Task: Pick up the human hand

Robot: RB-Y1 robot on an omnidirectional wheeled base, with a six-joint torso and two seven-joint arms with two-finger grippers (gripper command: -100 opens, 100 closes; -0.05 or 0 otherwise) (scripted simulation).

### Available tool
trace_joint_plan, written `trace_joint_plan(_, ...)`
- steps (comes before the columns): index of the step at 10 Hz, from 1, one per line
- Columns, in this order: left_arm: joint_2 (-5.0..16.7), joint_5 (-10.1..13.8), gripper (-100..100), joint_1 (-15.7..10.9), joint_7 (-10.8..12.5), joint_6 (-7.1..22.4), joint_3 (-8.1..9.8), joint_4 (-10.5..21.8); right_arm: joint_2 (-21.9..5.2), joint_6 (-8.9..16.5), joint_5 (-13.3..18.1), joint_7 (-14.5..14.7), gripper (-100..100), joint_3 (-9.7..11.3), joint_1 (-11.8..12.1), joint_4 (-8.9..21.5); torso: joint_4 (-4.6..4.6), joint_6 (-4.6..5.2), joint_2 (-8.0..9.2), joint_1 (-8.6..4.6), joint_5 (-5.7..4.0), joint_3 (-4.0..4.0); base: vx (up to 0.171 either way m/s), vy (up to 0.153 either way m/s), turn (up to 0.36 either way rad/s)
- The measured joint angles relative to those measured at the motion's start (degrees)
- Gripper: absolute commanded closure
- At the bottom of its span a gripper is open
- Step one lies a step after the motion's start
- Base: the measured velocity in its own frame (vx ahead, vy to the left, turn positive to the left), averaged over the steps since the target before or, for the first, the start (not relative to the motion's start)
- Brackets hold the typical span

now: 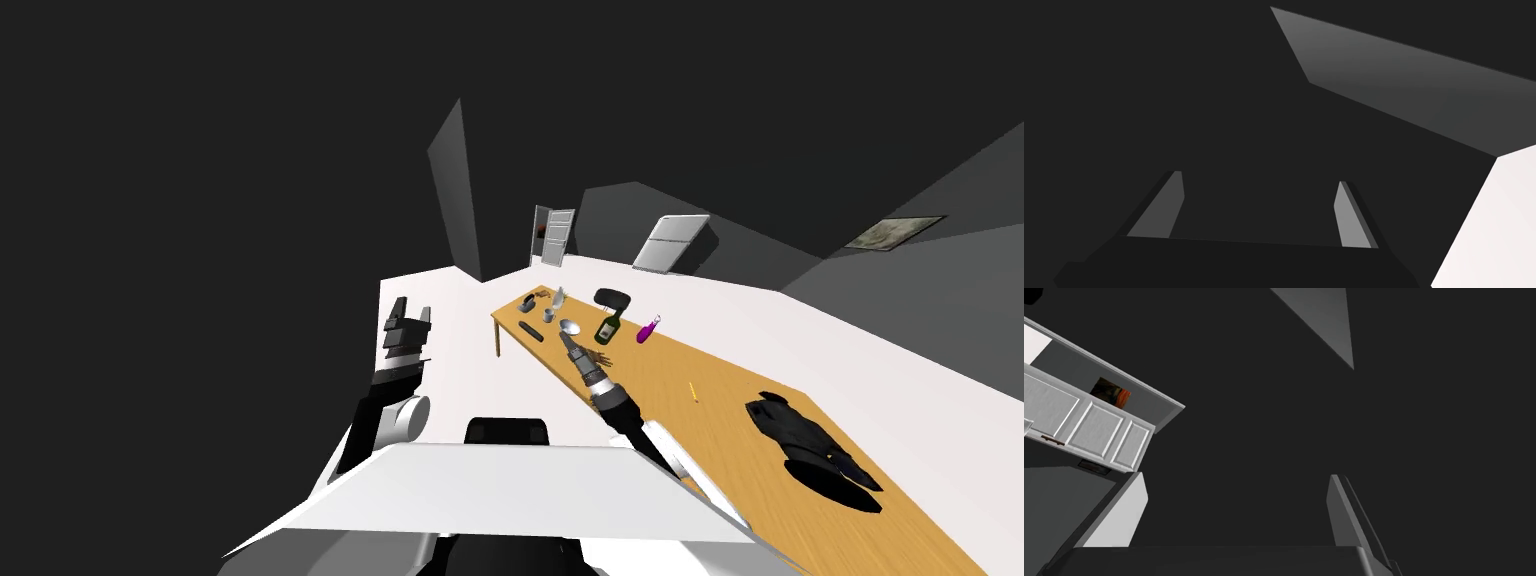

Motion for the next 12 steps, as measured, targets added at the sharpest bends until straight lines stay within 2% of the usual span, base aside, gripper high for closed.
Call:
trace_joint_plan(1,0.0,0.0,0,0.01,0.0,0.0,0.01,0.0,-0.78,0.32,1.23,0.43,-100,0.48,0.66,0.74,0.0,0.03,0.01,-0.02,0.0,0.0,0.016,0.072,0.101)
trace_joint_plan(2,0.0,0.0,0,0.0,0.0,0.0,0.0,0.0,-1.52,0.83,3.21,1.23,-100,1.74,0.22,2.97,0.0,0.0,0.01,0.0,-0.01,0.0,0.019,0.057,0.081)
trace_joint_plan(3,0.0,0.0,0,0.01,0.0,0.0,0.01,0.0,-2.57,1.18,3.91,1.43,-100,1.86,0.63,3.54,0.01,0.03,0.01,-0.06,0.0,0.01,0.023,0.06,0.132)
trace_joint_plan(6,0.0,0.0,0,0.01,0.0,0.0,0.0,0.0,-8.39,3.16,8.26,2.27,-100,3.36,3.19,7.4,-0.03,0.01,-0.15,0.07,0.02,-0.08,0.055,0.083,0.163)
trace_joint_plan(7,0.0,0.0,0,0.01,0.0,0.0,0.01,0.0,-9.74,4.34,9.52,2.38,-100,4.1,3.24,7.89,-0.02,0.03,-0.1,-0.01,0.01,-0.06,0.043,0.052,0.13)
trace_joint_plan(10,0.01,0.0,0,0.01,0.0,0.0,0.01,0.0,-13.73,6.81,13.88,3.6,-100,6.76,3.15,13.21,-0.02,0.04,-0.1,-0.09,-0.01,-0.06,0.055,0.051,0.14)
trace_joint_plan(11,0.01,0.0,0,0.01,0.0,0.0,0.01,0.0,-15.42,7.82,15.26,3.85,-100,7.37,4.27,13.86,-0.01,0.03,-0.07,-0.14,-0.02,-0.04,0.033,0.03,0.072)
trace_joint_plan(12,0.01,0.0,0,0.01,0.0,0.0,0.01,0.0,-16.15,8.07,15.92,4.04,-100,7.62,4.27,15.12,0.0,0.04,-0.03,-0.16,-0.03,-0.02,0.043,0.04,0.131)
